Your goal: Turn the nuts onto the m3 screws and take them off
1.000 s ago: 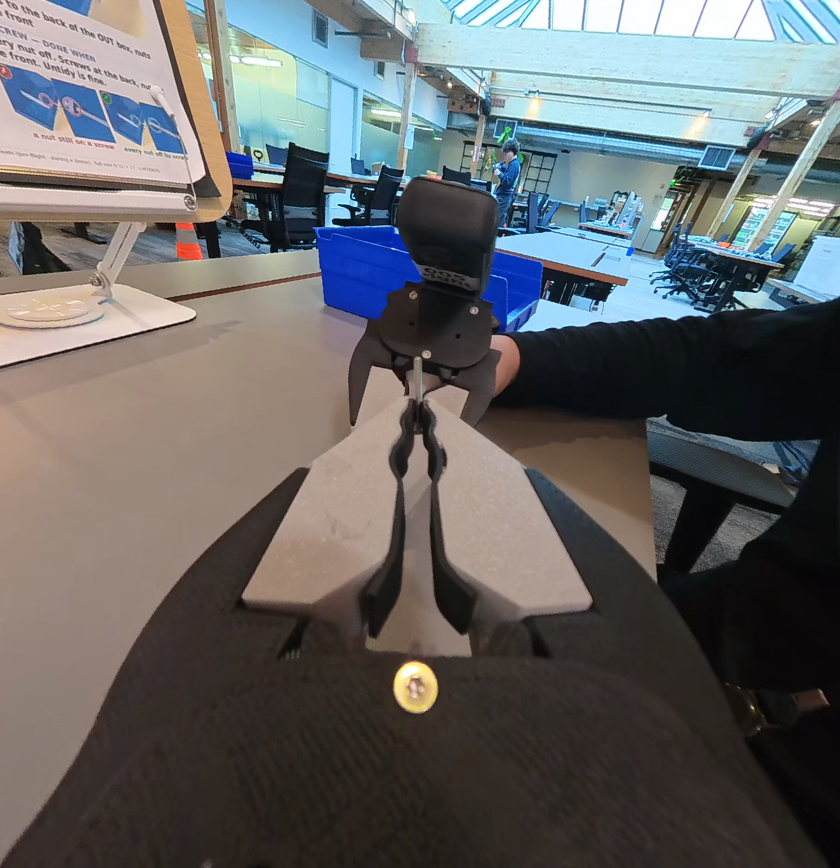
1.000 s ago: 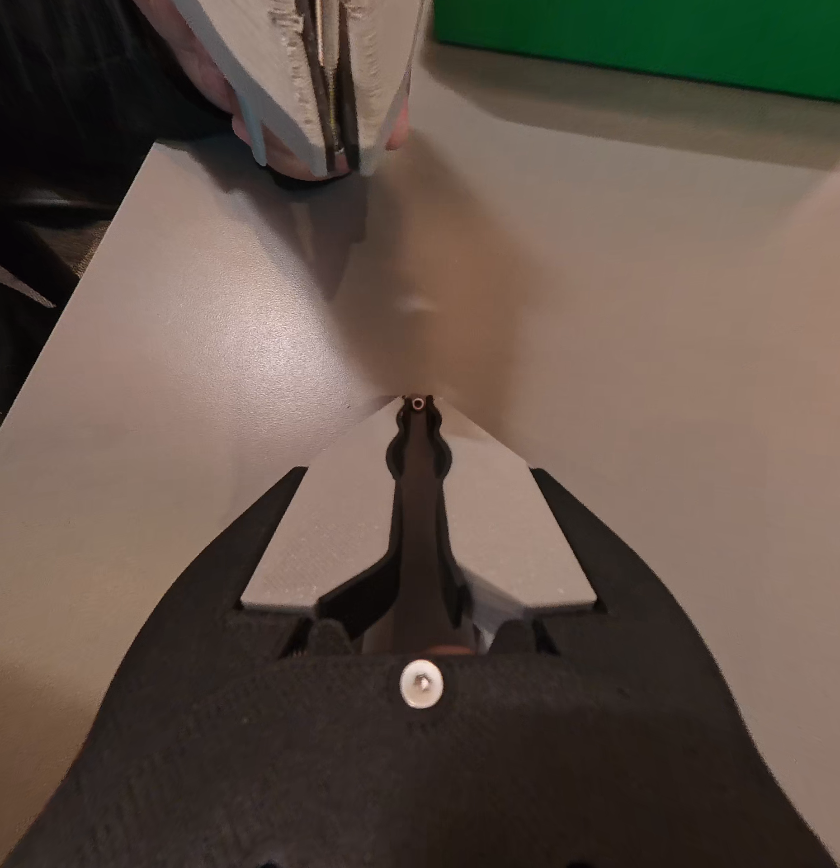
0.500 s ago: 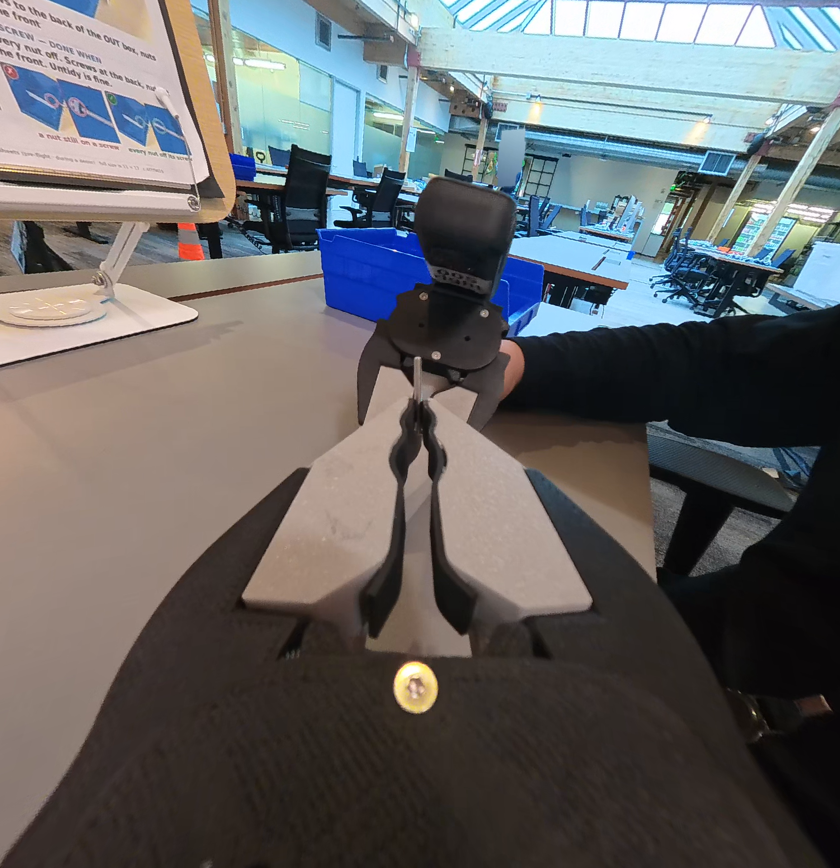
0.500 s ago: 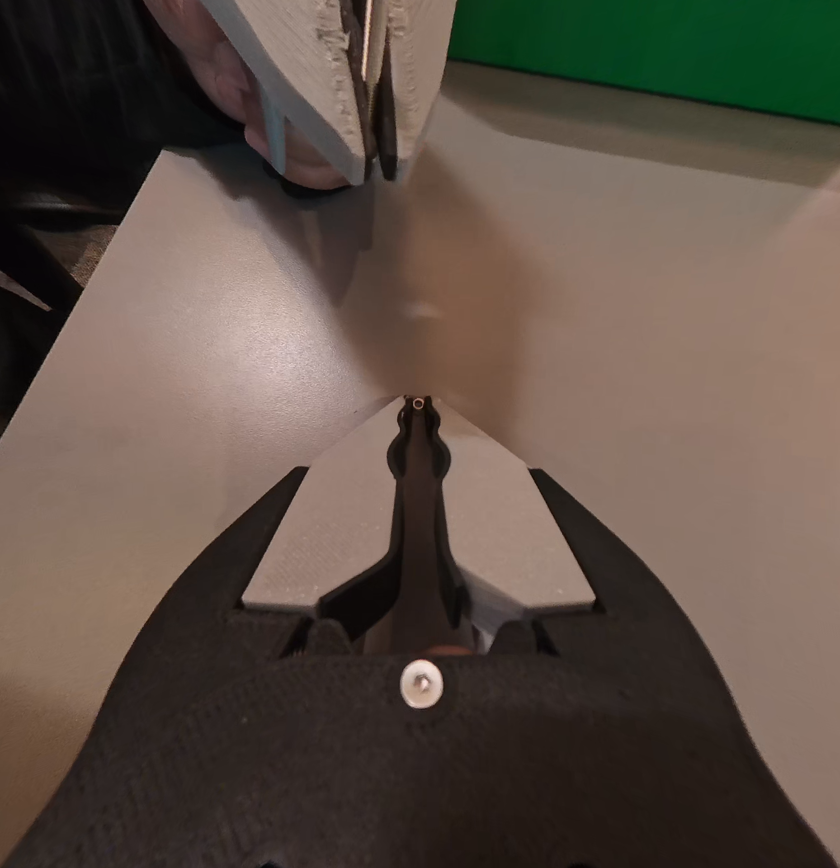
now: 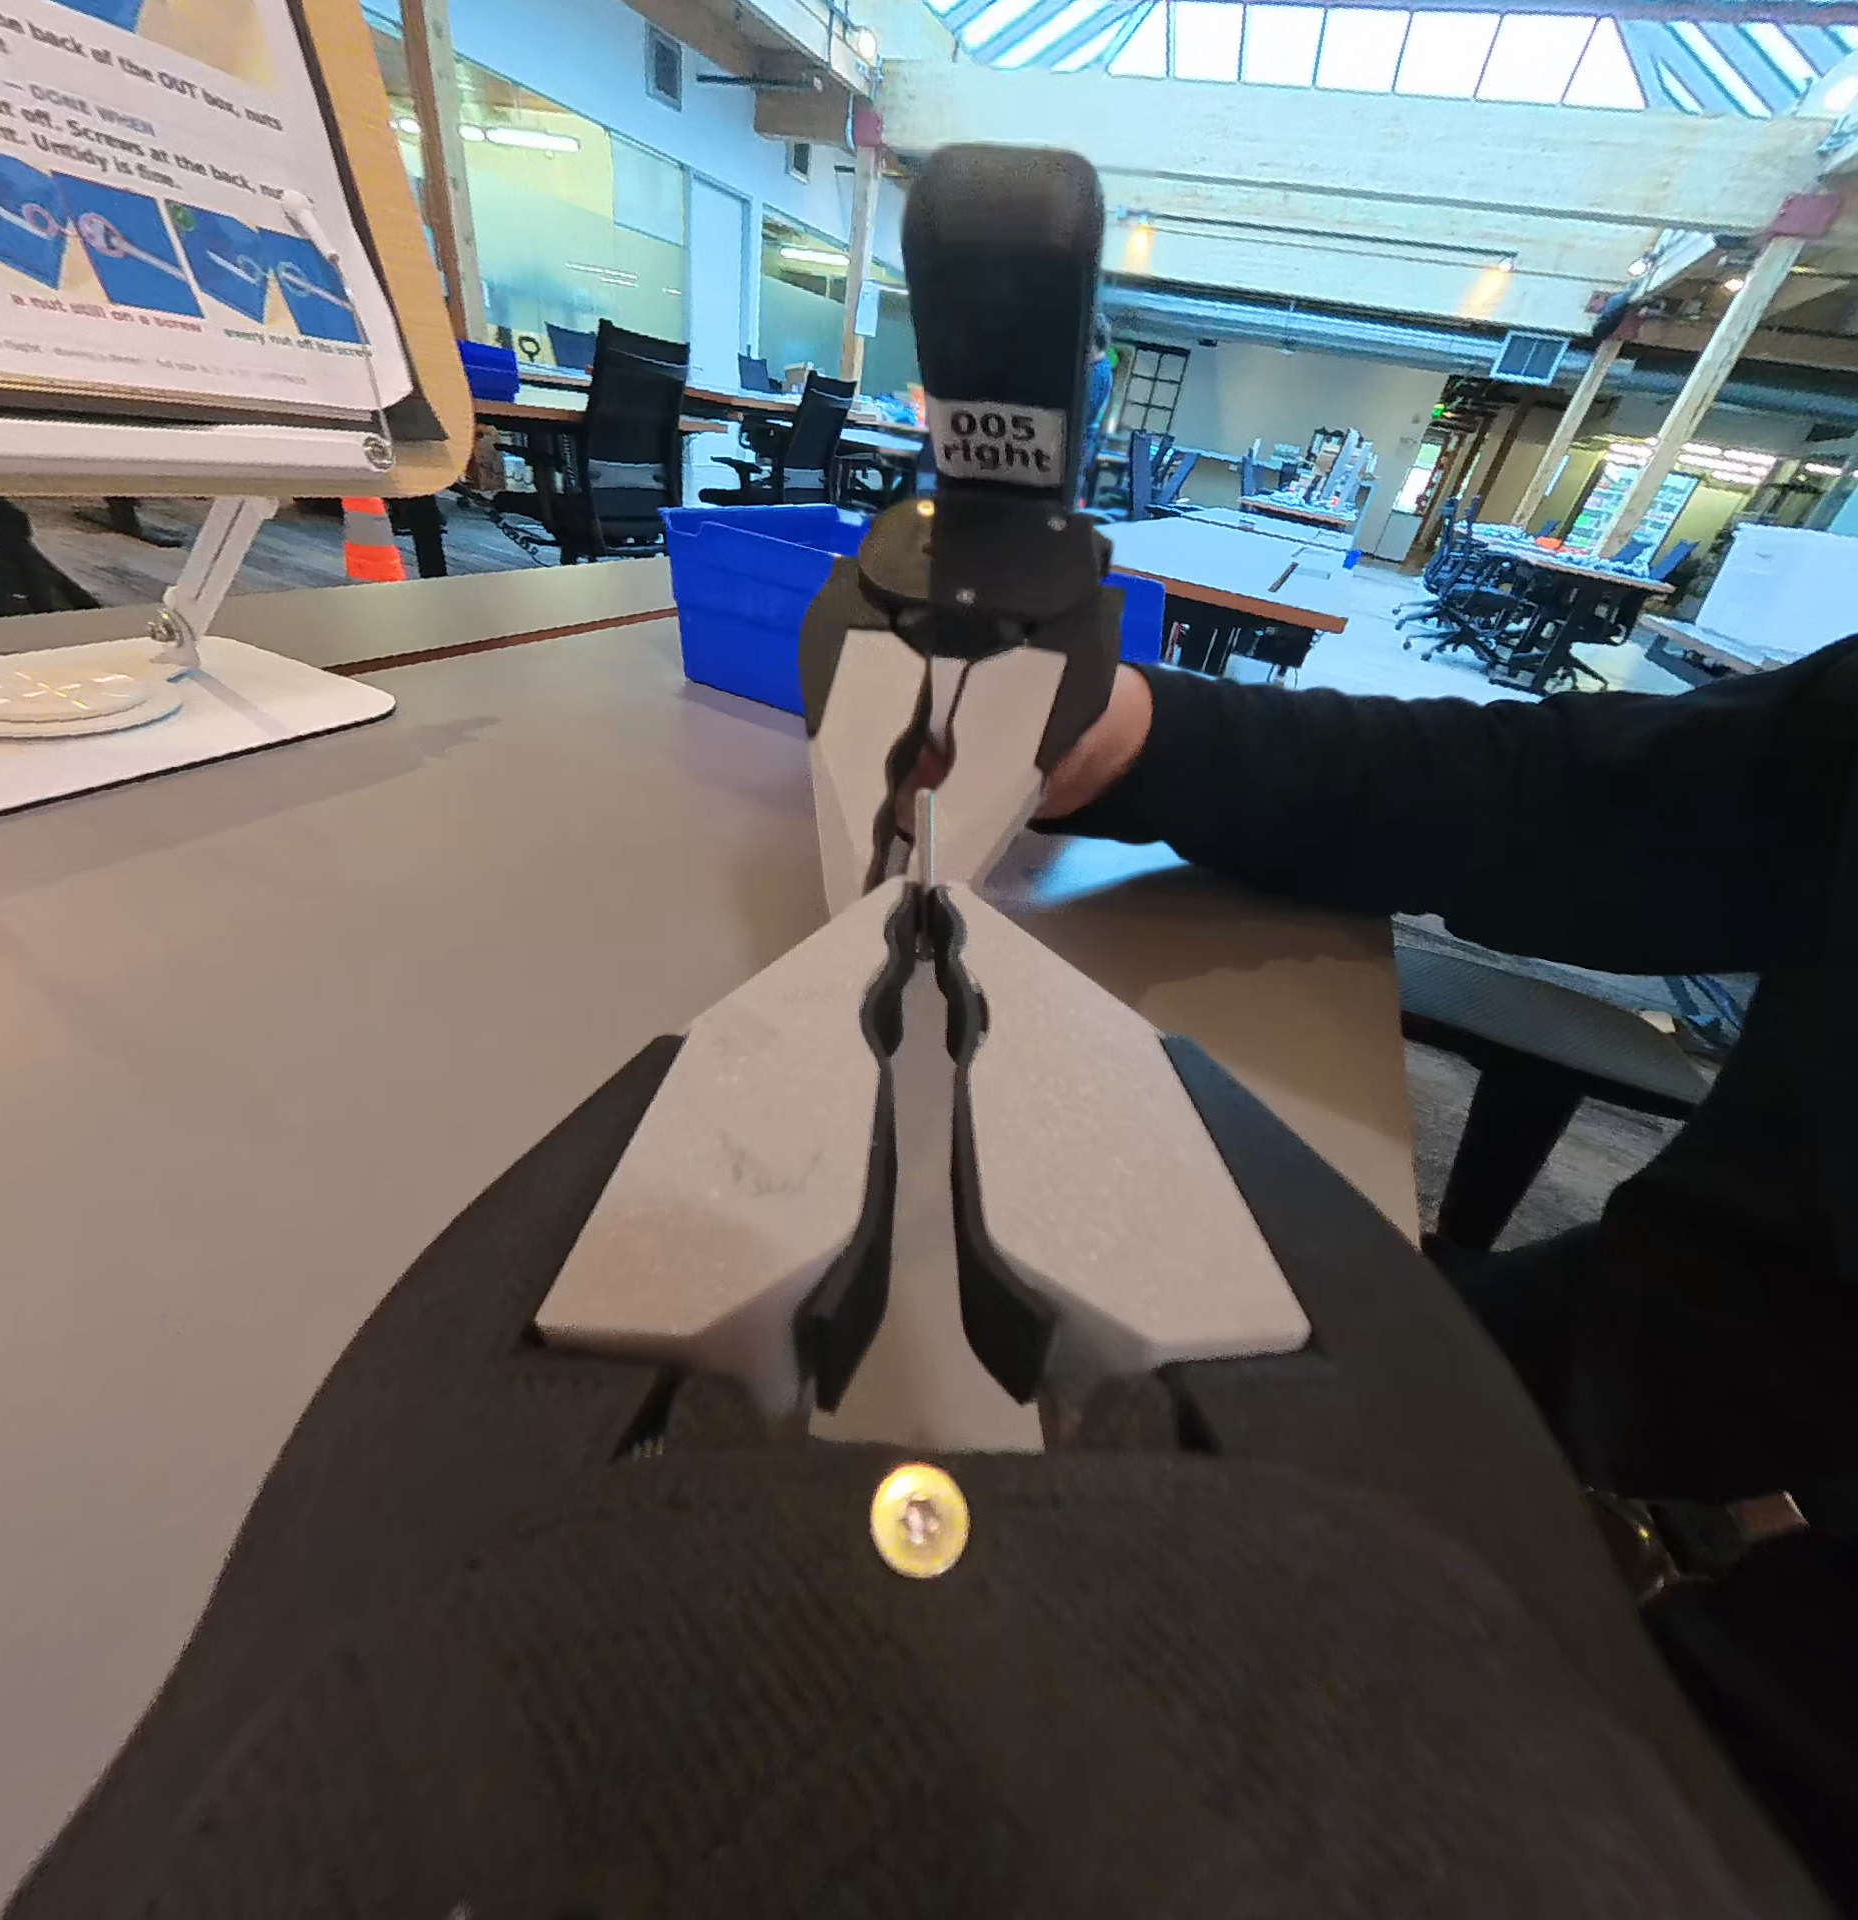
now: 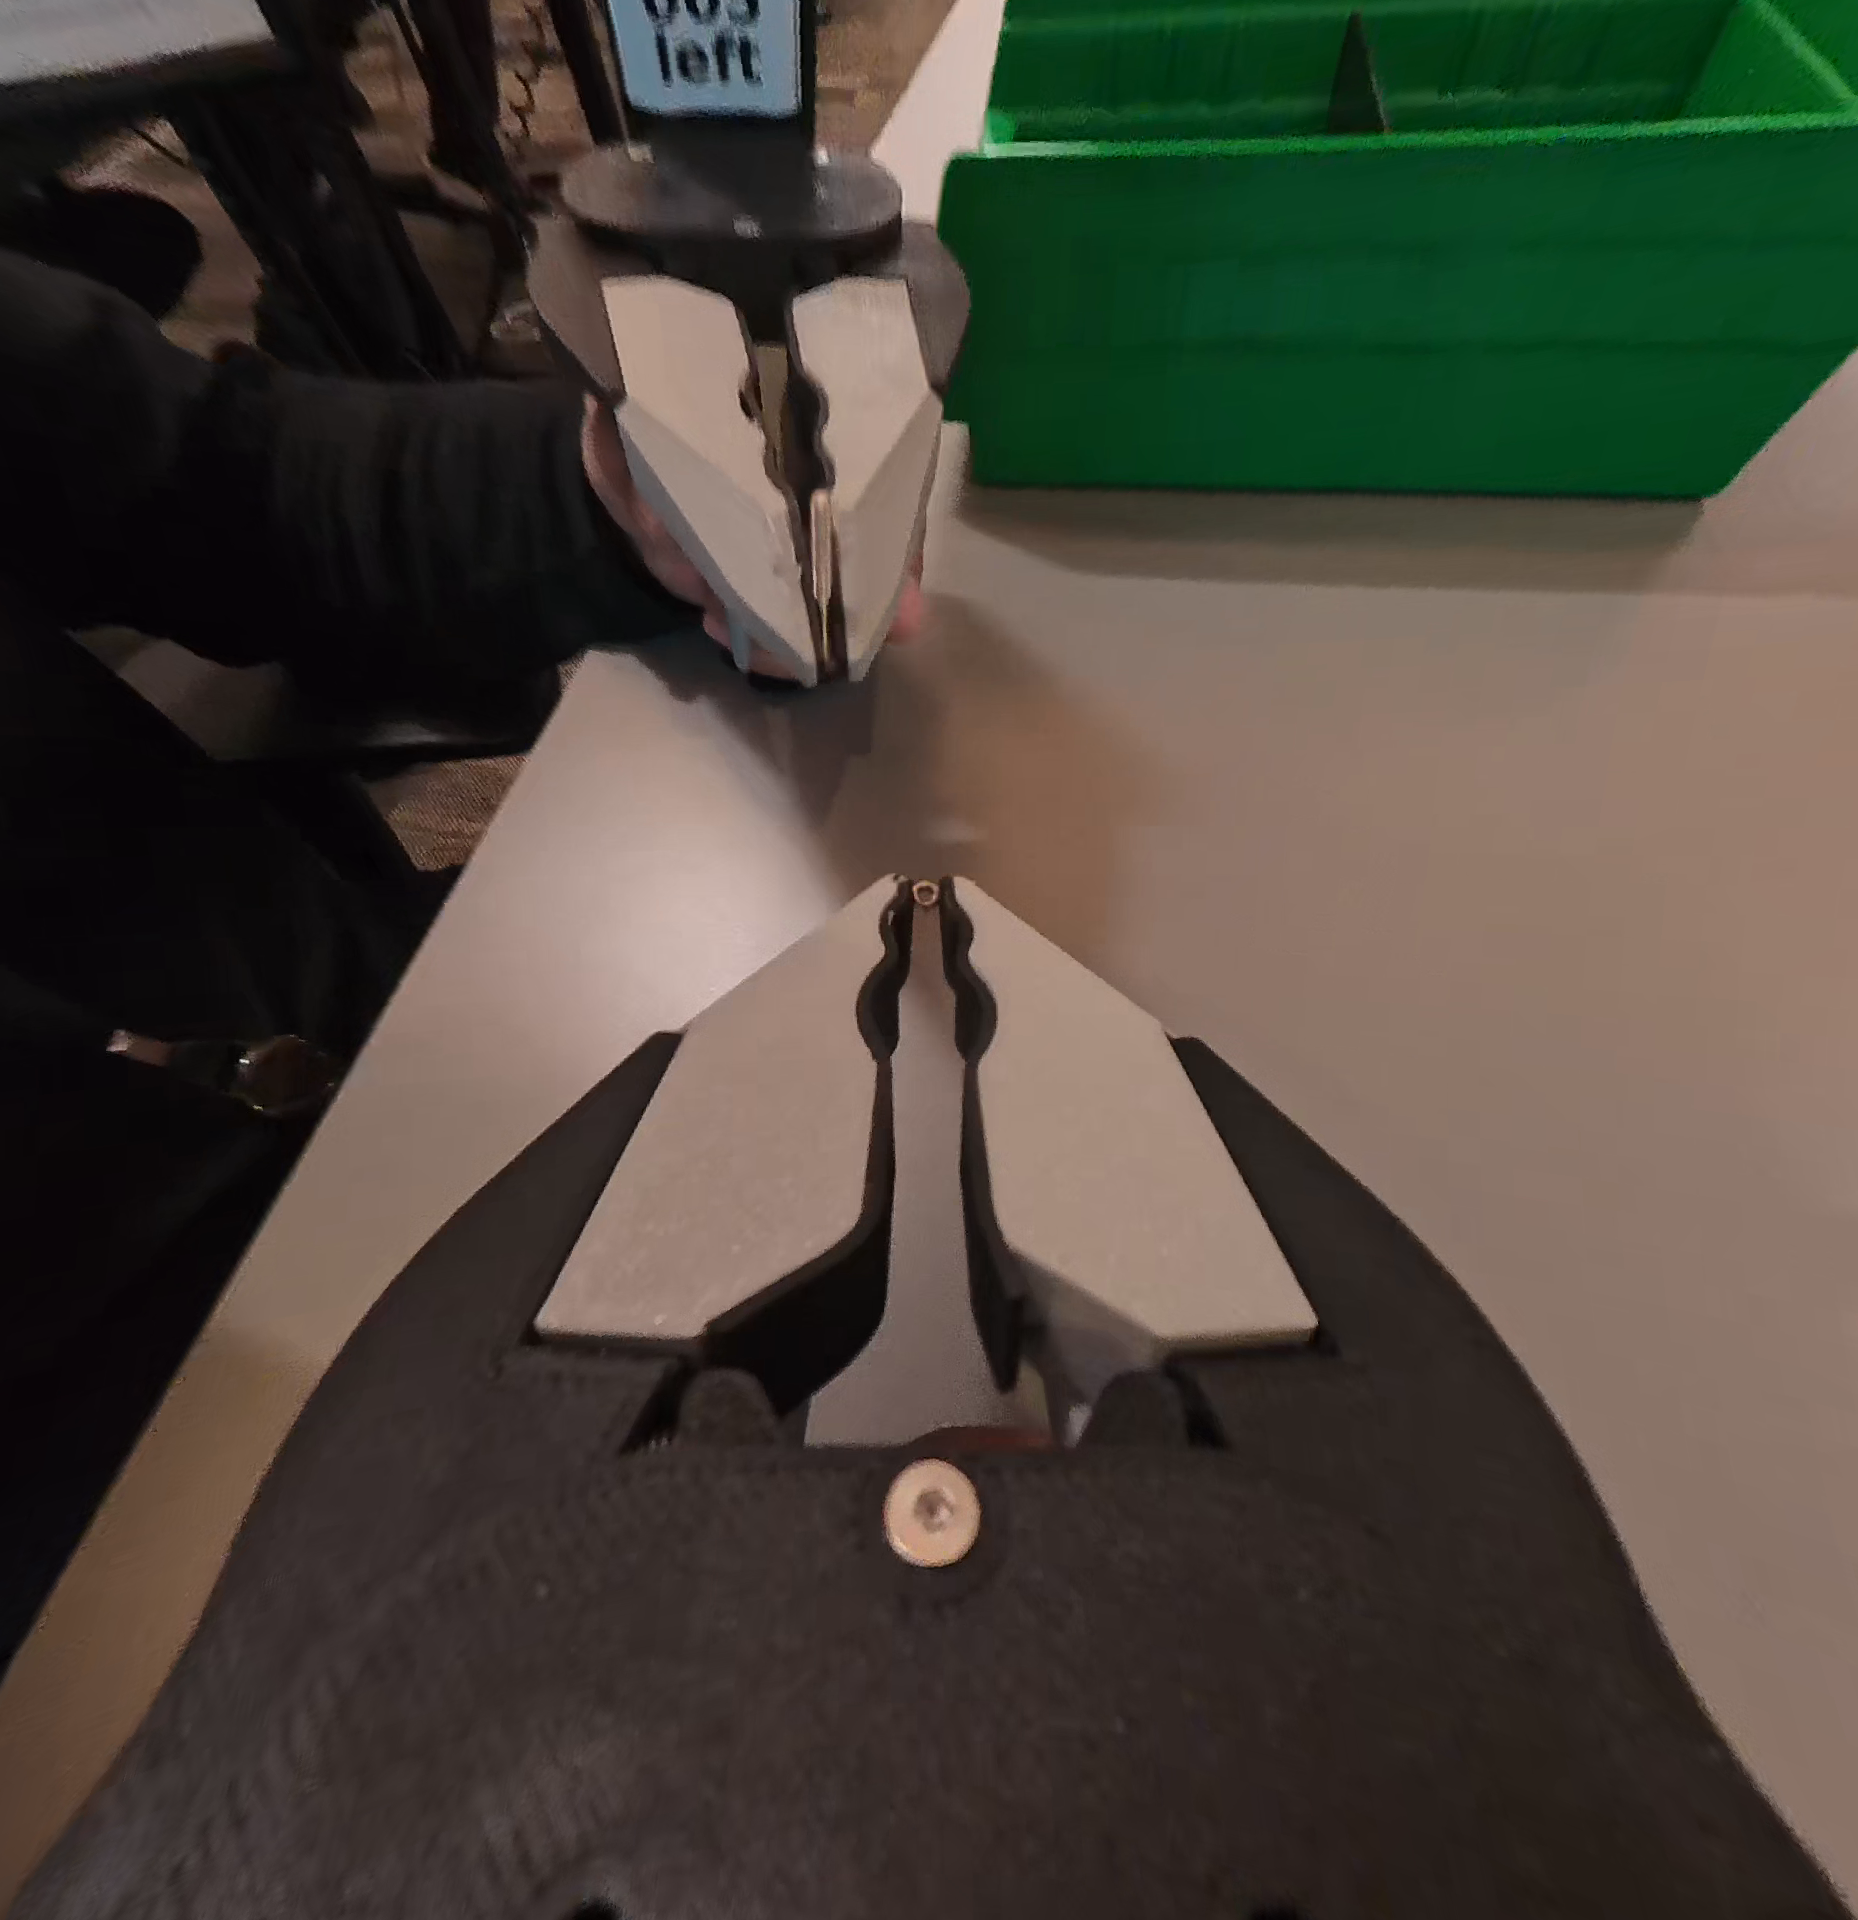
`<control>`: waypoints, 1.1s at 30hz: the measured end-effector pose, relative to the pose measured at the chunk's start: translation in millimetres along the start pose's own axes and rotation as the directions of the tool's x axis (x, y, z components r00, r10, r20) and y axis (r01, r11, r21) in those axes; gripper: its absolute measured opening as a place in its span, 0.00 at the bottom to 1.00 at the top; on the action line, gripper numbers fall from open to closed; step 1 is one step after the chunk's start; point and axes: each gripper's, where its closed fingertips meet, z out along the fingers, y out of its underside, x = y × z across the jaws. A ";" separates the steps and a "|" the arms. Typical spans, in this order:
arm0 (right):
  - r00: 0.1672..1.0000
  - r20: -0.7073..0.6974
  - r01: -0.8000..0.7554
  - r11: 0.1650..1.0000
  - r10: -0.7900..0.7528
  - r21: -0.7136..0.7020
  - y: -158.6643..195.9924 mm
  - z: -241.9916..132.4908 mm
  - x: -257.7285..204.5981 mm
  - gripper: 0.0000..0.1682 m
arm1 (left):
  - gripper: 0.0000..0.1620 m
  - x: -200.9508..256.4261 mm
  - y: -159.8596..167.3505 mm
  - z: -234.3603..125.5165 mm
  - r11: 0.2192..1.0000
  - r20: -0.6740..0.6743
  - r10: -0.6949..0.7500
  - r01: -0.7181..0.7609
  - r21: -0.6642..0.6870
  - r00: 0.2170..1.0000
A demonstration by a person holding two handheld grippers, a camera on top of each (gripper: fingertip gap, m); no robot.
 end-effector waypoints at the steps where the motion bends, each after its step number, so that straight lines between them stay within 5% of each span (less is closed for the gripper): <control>1: 1.000 0.007 -0.002 1.000 0.001 0.017 -4.7 -4.6 -1.7 0.01 | 0.00 2.5 0.8 0.7 1.000 -0.010 0.011 -0.011 -0.006 1.000; 13: 0.993 0.098 0.052 0.996 -0.059 0.079 -54.0 -27.3 -34.4 0.01 | 0.00 20.3 7.8 9.5 0.996 -0.060 0.070 -0.073 -0.047 0.996; 33: 0.990 0.105 0.099 0.995 -0.099 0.003 -58.4 -13.7 -35.7 0.00 | 0.00 22.4 3.9 8.4 0.996 -0.052 0.085 -0.085 -0.013 0.995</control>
